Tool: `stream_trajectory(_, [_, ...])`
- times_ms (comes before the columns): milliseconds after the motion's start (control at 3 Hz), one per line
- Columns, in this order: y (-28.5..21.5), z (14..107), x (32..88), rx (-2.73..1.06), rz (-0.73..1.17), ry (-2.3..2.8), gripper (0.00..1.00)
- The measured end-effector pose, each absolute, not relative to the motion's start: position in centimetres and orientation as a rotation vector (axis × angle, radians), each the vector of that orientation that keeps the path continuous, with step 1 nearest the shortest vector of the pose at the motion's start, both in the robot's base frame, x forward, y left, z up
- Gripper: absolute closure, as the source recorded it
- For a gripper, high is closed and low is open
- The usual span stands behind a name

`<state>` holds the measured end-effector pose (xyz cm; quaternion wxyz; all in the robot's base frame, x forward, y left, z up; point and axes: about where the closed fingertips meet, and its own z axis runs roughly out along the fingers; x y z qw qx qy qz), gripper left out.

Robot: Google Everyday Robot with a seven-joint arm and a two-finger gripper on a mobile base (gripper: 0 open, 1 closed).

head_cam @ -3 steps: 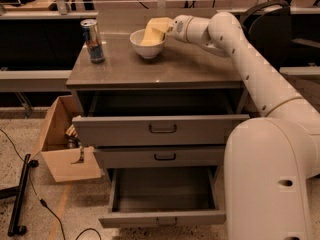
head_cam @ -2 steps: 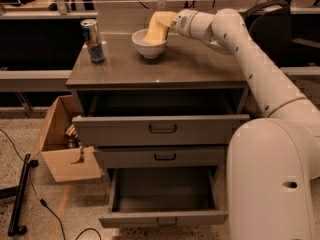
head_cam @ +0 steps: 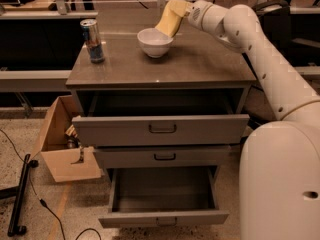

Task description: Pick sponge from white bowl and place on counter

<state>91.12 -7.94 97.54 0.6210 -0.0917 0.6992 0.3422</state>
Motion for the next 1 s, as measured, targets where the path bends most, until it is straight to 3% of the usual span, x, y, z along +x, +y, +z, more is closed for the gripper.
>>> stream_trajectory(667, [-15.2,97.4,88.1,-0.016,0.675,1.616,1.0])
stream_trajectory(1000, [-16.4,96.1,86.5,0.029,0.653,1.649,1.0])
